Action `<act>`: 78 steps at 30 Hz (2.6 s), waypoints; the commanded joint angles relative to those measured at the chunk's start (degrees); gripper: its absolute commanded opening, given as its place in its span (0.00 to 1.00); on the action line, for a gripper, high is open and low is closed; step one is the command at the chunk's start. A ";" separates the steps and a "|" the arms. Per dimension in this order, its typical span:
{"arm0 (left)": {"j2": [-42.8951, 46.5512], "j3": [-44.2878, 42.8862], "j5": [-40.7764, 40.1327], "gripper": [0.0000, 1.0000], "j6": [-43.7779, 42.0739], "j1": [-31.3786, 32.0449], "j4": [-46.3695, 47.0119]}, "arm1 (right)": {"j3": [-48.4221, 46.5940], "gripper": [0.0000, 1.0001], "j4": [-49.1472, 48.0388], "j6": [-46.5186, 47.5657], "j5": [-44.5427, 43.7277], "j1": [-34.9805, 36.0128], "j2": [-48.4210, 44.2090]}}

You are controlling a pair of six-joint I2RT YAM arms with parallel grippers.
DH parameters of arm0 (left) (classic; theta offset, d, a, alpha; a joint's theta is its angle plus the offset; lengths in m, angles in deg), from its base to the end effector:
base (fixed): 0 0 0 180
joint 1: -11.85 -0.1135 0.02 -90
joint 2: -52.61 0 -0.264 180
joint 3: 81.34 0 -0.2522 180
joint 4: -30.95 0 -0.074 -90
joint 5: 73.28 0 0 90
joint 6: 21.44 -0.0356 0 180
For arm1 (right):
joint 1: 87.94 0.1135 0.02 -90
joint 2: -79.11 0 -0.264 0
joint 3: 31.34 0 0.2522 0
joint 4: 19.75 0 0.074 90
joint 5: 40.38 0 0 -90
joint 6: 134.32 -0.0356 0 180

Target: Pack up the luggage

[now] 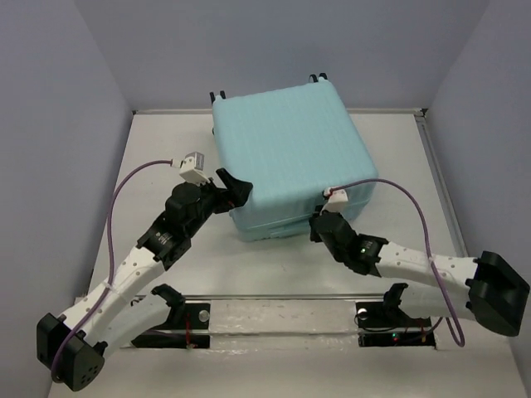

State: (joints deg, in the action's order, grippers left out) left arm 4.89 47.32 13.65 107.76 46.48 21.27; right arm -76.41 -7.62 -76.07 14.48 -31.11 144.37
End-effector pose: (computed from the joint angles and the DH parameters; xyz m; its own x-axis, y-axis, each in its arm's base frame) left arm 0.1681 -0.1138 0.3132 -0.3983 -0.4919 -0.7742 0.3509 0.6981 -0.6241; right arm 0.1448 0.1841 0.2111 -0.4689 0.0691 -0.8805 -0.2018 0.9622 0.1830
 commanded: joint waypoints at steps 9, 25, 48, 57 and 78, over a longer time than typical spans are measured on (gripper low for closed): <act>1.49 -4.25 1.31 0.99 -2.99 -1.67 -1.17 | 5.38 0.07 6.03 -2.53 26.44 -31.70 -19.99; -3.78 -2.58 12.65 0.98 1.49 2.63 7.53 | -19.80 0.07 -12.08 -0.69 12.99 22.52 21.21; -18.26 -17.06 5.02 0.99 4.76 21.87 13.60 | 6.86 0.07 -14.84 -2.52 8.86 16.64 -13.82; -17.31 -30.07 5.07 0.99 -1.49 -3.89 -1.34 | 9.16 0.07 -1.02 -5.95 7.18 16.64 -24.99; -55.01 -51.62 21.44 0.99 1.66 -22.94 -2.67 | 8.37 0.07 3.21 -4.81 9.91 16.64 -25.62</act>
State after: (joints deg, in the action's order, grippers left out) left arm -49.56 -0.11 31.53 108.31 23.03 17.73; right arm -65.79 -1.54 -80.16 19.47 -15.87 119.01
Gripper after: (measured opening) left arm 0.990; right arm 0.073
